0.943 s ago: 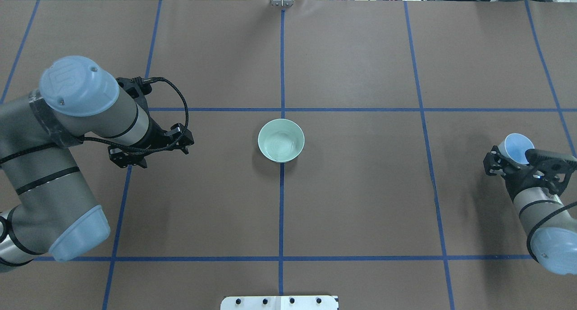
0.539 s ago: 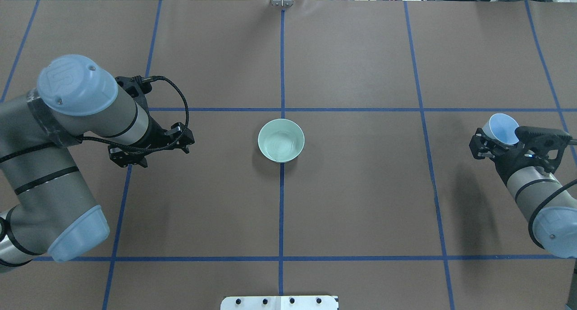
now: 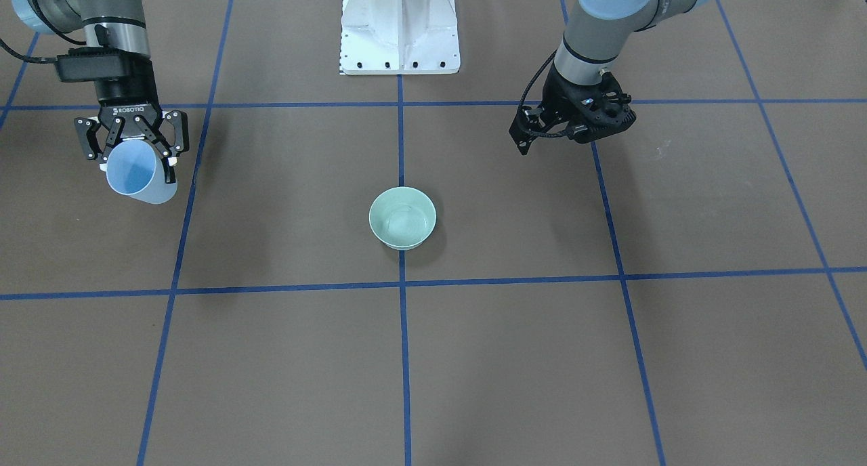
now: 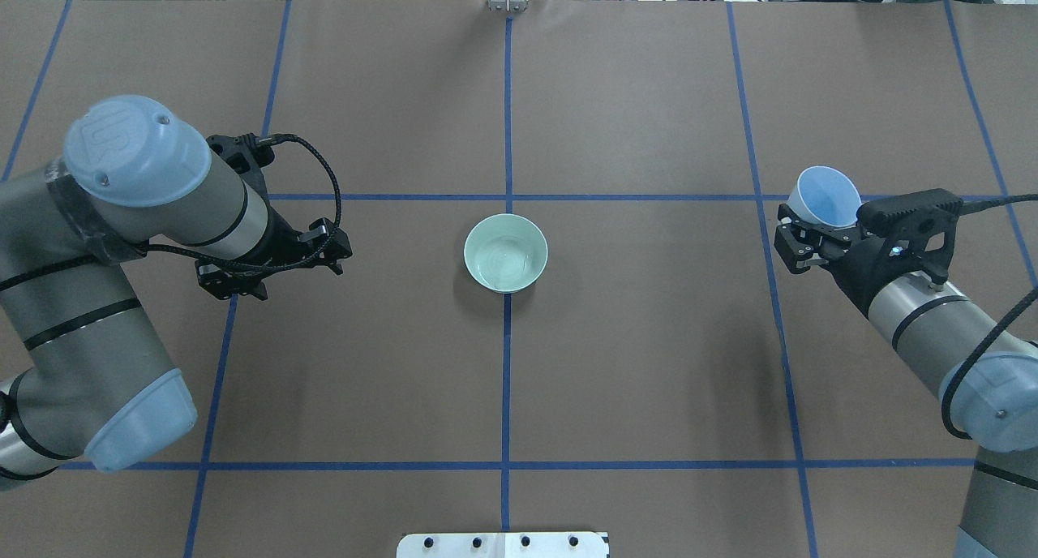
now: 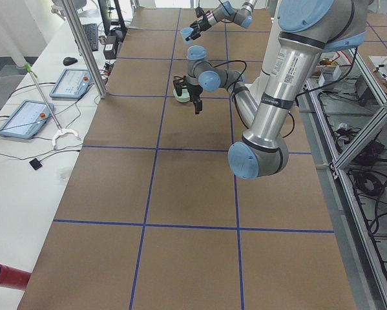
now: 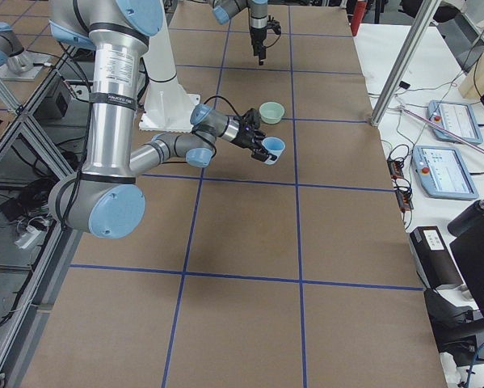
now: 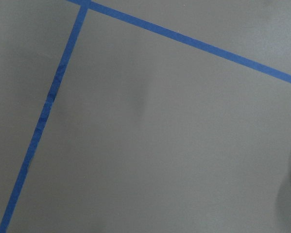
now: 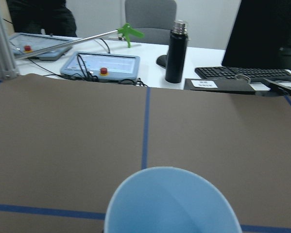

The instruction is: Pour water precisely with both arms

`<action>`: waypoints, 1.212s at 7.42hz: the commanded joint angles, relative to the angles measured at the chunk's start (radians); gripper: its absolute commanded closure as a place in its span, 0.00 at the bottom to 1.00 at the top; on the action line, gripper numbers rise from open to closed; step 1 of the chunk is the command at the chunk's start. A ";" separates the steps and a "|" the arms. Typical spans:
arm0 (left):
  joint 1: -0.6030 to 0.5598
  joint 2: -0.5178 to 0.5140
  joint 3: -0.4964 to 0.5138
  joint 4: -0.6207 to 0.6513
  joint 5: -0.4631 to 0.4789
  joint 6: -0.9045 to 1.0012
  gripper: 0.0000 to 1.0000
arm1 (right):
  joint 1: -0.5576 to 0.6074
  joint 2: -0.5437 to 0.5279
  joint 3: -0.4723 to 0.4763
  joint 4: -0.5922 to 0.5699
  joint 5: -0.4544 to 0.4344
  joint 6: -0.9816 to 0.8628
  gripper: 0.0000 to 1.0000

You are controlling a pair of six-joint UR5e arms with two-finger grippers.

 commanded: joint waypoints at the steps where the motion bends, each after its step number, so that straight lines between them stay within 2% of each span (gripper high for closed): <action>1: -0.003 -0.001 -0.017 0.000 0.002 0.018 0.00 | -0.004 0.066 -0.030 0.099 0.105 -0.184 1.00; 2: -0.012 0.000 -0.031 0.002 0.004 0.062 0.00 | -0.004 0.154 -0.045 0.093 0.164 -0.261 1.00; 4: -0.049 0.014 -0.037 0.003 0.004 0.185 0.00 | -0.013 0.260 -0.101 0.049 0.199 -0.301 1.00; 5: -0.066 0.058 -0.049 0.005 0.006 0.255 0.00 | -0.013 0.293 -0.097 0.004 0.224 -0.309 1.00; 6: -0.097 0.126 -0.081 0.005 0.004 0.396 0.00 | -0.013 0.322 -0.099 -0.019 0.286 -0.311 1.00; 7: -0.126 0.184 -0.101 0.003 0.003 0.473 0.00 | -0.014 0.377 -0.100 -0.100 0.302 -0.330 1.00; 9: -0.164 0.224 -0.106 0.000 0.001 0.578 0.00 | -0.019 0.498 -0.103 -0.265 0.339 -0.364 1.00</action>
